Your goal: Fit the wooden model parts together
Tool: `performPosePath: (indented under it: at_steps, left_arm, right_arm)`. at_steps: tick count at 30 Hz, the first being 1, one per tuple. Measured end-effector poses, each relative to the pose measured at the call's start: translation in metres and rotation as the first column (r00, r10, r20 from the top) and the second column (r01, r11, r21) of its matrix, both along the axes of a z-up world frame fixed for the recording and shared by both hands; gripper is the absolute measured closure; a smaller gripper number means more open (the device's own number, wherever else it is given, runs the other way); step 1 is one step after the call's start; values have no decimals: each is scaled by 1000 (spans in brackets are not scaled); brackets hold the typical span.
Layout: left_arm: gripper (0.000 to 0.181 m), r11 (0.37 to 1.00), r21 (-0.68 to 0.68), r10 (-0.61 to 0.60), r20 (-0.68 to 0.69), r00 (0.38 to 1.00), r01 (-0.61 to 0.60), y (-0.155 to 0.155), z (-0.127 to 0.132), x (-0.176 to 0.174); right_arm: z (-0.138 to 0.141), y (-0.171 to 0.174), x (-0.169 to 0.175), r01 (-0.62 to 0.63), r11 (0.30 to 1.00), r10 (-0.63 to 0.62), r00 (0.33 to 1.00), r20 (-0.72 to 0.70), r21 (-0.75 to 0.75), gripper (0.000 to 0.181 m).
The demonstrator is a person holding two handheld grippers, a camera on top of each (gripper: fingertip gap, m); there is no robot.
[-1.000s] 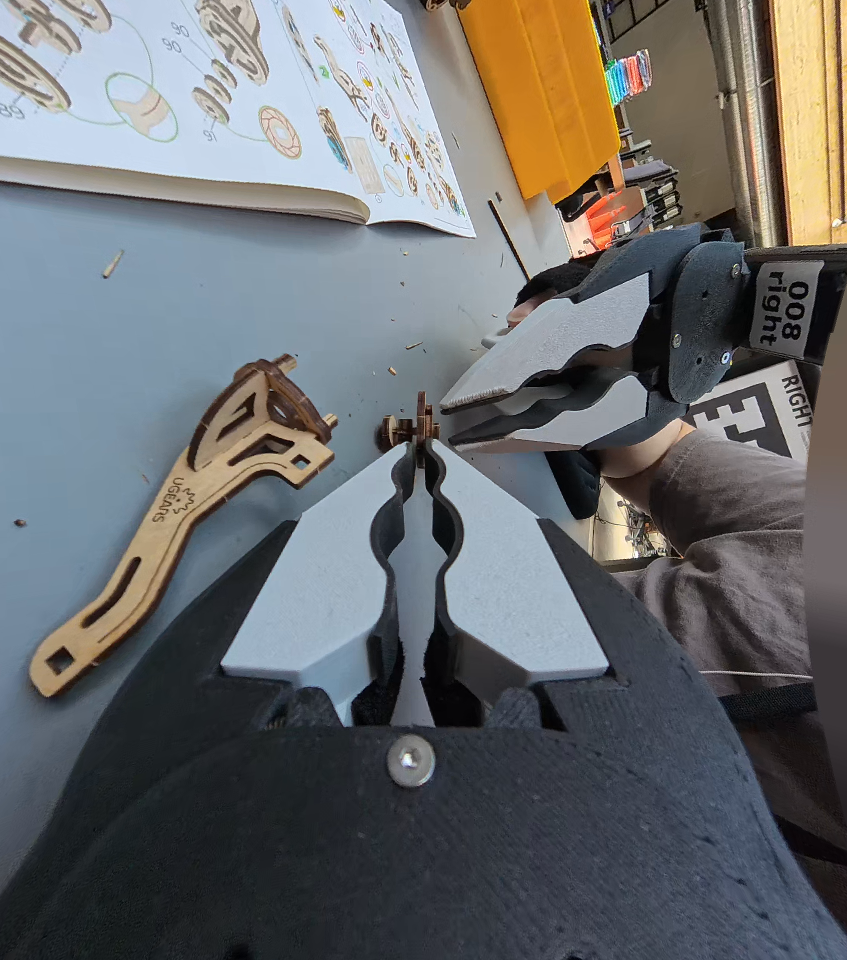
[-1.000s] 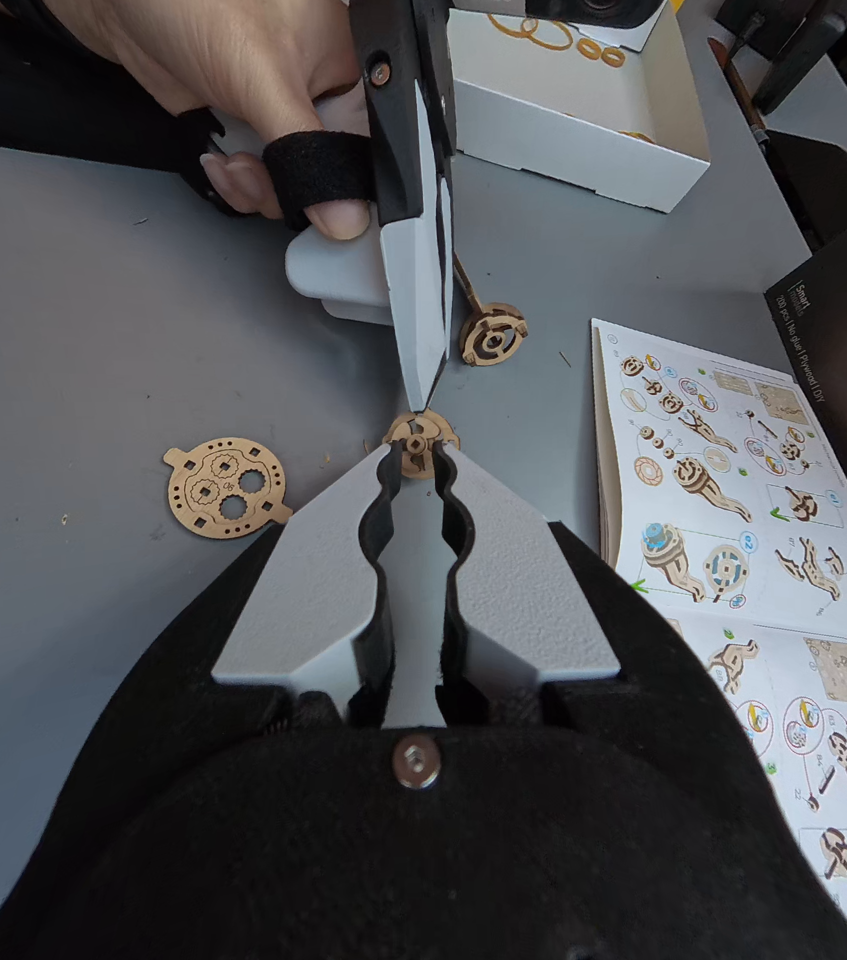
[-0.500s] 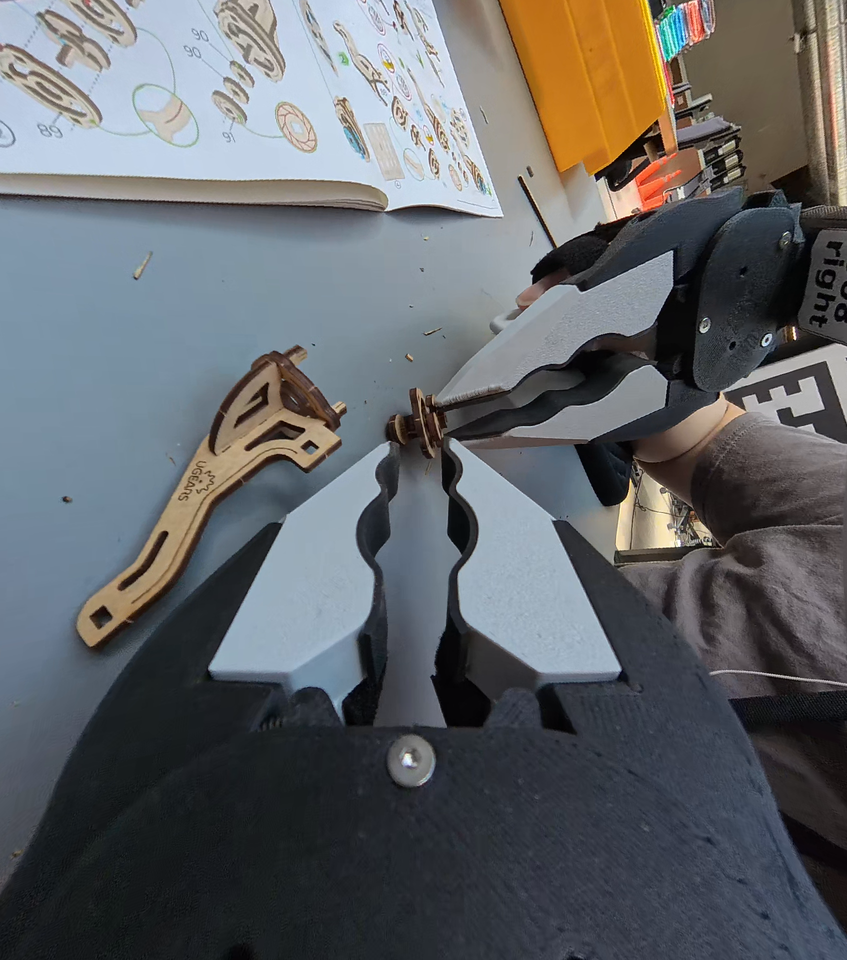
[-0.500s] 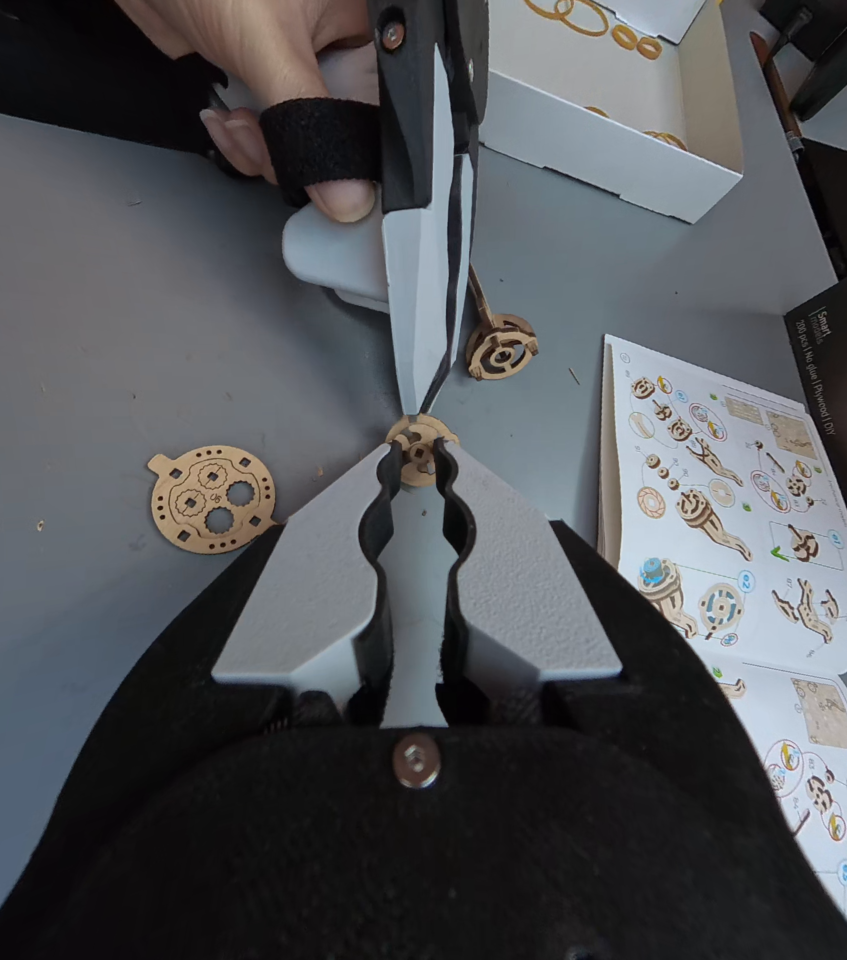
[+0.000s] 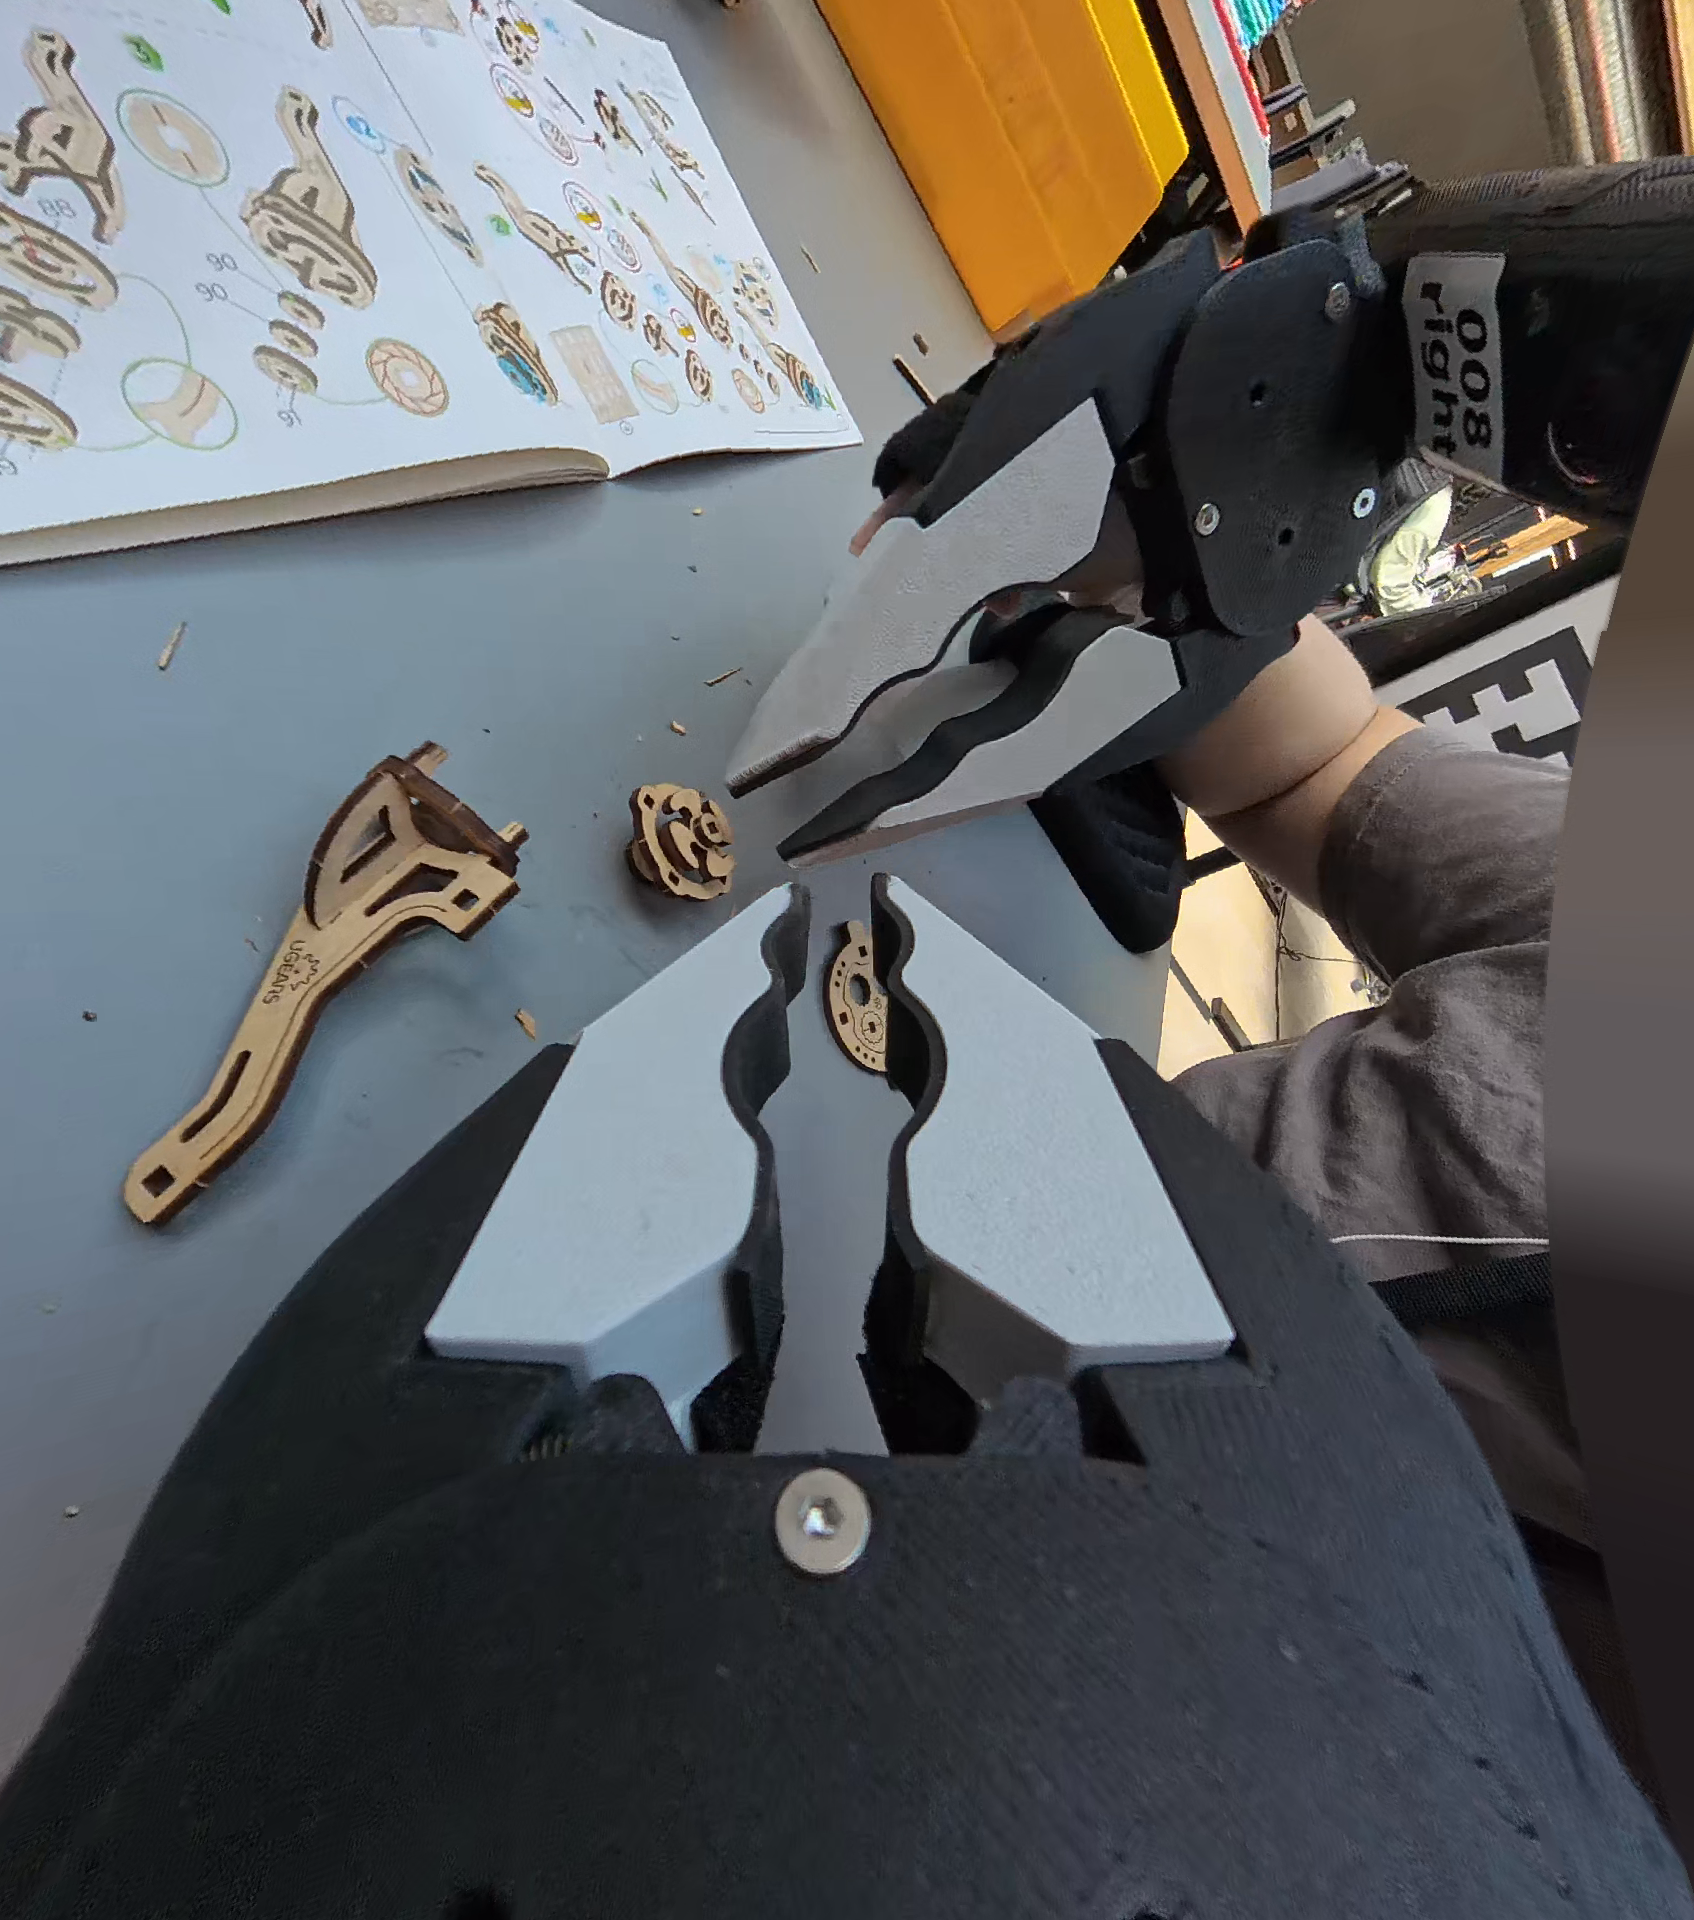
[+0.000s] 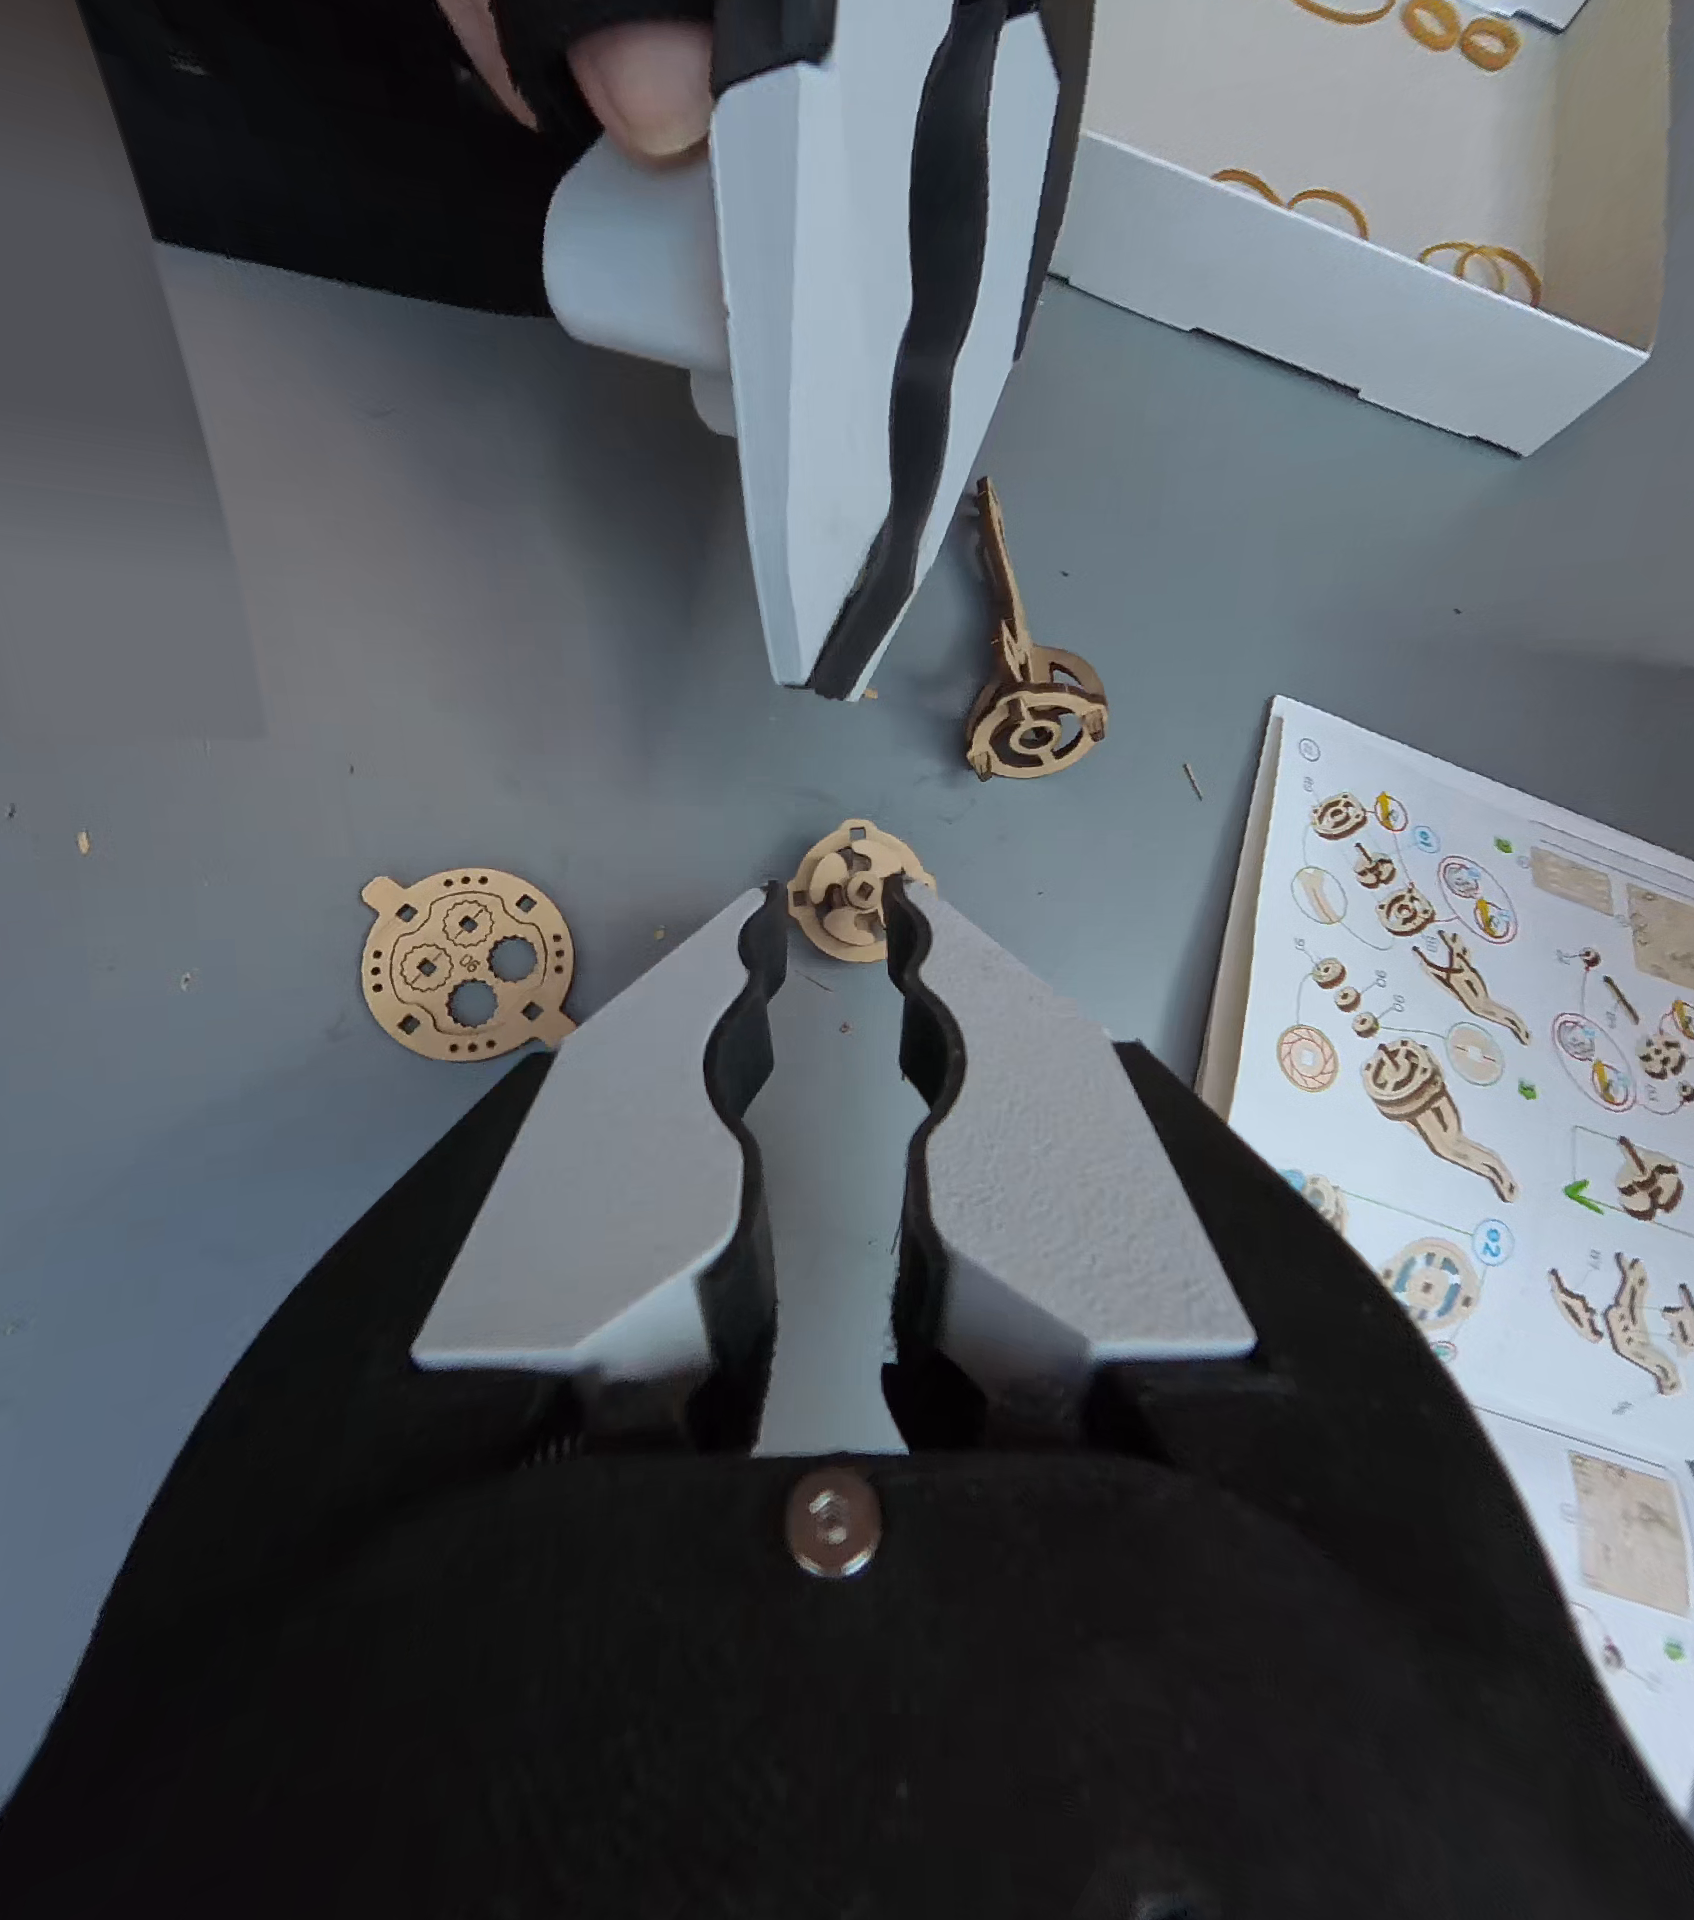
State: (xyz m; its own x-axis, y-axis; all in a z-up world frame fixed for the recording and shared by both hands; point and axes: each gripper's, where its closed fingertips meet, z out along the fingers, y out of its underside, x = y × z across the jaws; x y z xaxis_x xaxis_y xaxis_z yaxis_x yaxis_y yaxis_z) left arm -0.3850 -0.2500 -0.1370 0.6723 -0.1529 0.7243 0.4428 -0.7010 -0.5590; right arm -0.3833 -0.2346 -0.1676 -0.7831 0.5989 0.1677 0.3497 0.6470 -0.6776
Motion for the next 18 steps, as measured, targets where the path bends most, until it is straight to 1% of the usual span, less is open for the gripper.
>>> performPosePath:
  at_steps: [2,5,7,9,11,15,18]
  left_arm:
    - [173,1000,30,-1,-8,1000,1,-2,8,-2]
    - [173,998,57,7,-26,1000,-5,-9,16,-4]
    - [173,998,70,4,-46,999,-1,-16,16,-5]
    - [173,997,83,-3,-47,999,7,-20,16,-3]
    - [174,996,88,-11,-36,999,14,-23,14,0]
    - [174,995,100,-17,-43,999,21,-26,15,1]
    - [174,993,115,0,-69,998,8,-28,16,-4]
  right_arm:
    - [2,4,-5,-34,997,33,999,23,73,165]
    - [7,-2,-8,-95,989,85,992,97,110,165]
    - [2,-1,-5,-121,979,91,980,175,164,165]
    - [-3,0,-4,-147,965,102,973,206,217,164]
    - [-7,-2,-1,-166,958,107,964,245,234,159]
    - [-7,-2,-4,-161,946,90,964,251,280,157]
    - [-7,-2,-5,-153,948,82,964,253,278,157]
